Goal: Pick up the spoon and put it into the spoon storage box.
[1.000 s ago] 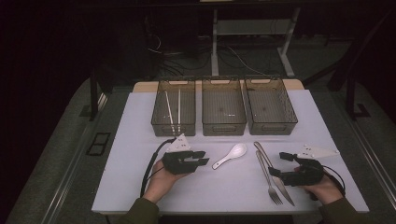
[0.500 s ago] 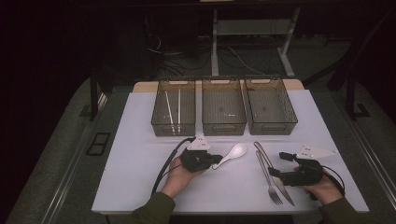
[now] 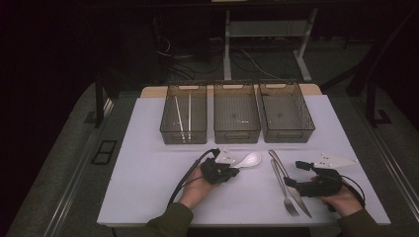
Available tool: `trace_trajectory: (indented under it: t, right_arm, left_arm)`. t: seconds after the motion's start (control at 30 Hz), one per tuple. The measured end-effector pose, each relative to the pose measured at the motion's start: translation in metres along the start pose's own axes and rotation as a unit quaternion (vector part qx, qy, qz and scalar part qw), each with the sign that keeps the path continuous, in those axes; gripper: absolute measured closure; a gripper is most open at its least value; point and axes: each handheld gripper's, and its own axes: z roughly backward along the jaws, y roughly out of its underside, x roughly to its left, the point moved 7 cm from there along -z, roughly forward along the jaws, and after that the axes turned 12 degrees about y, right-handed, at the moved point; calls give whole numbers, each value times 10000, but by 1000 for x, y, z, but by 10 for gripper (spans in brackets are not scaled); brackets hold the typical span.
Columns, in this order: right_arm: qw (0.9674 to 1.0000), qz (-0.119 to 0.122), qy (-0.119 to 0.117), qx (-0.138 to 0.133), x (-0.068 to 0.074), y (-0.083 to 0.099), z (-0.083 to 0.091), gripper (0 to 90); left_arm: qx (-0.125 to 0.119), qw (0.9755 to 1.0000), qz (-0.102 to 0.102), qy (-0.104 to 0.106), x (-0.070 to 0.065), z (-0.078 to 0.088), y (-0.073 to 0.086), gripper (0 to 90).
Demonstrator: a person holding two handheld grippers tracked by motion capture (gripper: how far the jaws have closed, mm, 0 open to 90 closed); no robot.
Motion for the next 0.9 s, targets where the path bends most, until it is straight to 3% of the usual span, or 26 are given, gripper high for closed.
trace_trajectory:
  t: [0.33, 0.63, 0.9]
  right_arm:
    - [10000, 26, 2, 13, 0, 0, 0, 207]
    - [10000, 58, -7, 5, 1, 0, 0, 207]
    - [10000, 57, 19, -13, 0, 0, 0, 207]
  left_arm:
    - [-88, 9995, 166, -244, 15, 12, 6, 890]
    - [-329, 9992, 189, -88, 11, 14, 2, 883]
    - [-757, 9966, 295, 152, 8, 25, -11, 722]
